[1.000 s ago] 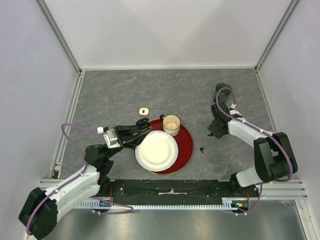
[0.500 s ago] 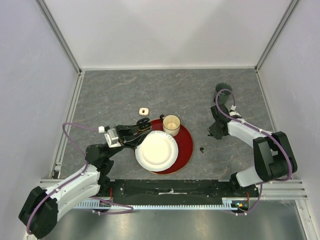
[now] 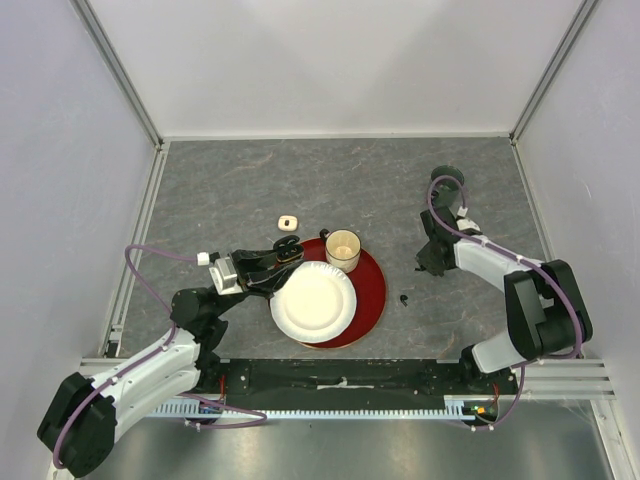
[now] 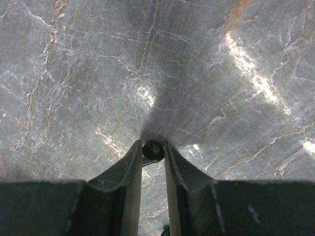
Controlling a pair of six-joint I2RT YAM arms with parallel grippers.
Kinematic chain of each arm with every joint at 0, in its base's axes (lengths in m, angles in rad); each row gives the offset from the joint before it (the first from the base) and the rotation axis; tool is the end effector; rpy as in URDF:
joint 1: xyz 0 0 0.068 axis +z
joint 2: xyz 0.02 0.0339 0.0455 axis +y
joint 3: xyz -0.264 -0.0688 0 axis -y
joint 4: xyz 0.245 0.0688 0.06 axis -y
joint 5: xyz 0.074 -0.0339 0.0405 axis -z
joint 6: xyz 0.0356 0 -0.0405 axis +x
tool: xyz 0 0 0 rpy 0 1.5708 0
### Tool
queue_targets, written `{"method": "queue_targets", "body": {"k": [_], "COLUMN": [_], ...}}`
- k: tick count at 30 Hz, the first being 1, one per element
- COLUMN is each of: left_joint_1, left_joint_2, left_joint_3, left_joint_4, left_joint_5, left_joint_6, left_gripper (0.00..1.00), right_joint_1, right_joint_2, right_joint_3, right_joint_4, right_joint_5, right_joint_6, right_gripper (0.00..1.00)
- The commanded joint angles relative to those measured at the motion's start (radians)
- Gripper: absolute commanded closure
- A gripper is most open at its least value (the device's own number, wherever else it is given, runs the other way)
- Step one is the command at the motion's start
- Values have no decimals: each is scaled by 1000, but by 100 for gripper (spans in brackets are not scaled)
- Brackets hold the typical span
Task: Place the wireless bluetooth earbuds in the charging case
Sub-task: Pick up the earbud from the center of the board.
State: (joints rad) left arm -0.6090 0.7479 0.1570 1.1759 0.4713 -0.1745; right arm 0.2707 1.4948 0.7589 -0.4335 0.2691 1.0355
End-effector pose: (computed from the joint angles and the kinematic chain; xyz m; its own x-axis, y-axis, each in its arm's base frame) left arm 0.1150 -0.0999 0.2648 0.3037 -0.4004 -0.8646 0.8864 0.4516 0.1022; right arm 0.2571 0.0615 0.1570 -0.5881 0.6973 -0.4098 0.6825 0.6997 0.2112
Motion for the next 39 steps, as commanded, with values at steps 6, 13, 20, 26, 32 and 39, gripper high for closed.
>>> {"method": "queue_targets", "body": {"k": [6,13,20,26,32,39], "left_joint_1": [-5,-5,-5,-5,-5,-5], "left_joint_2": [2,11,31,30,24,18], "left_joint_3": [6,12,21,19,16,13], "left_joint_4": [22,24,33,33,33,31], "left_joint_5": [-16,-10,1,-2,-3,-2], "left_joint_6": [30,30,24,24,24,21], "left_gripper": [98,98,98,98,98,98], "right_joint_1": [-4,18,71,111,113,114], "right_joint_2": [56,91,136,111,68,48], "right_joint_3": [29,80,126,97,45,25], "right_joint_4": [7,-14,-31,15,102,125], "right_joint_5": [-10,2,65,87,-63,-105], "right_joint_6": [-239,-422,-568,-652,-703,-726], "right_gripper": [75,76,76,75,70,64]}}
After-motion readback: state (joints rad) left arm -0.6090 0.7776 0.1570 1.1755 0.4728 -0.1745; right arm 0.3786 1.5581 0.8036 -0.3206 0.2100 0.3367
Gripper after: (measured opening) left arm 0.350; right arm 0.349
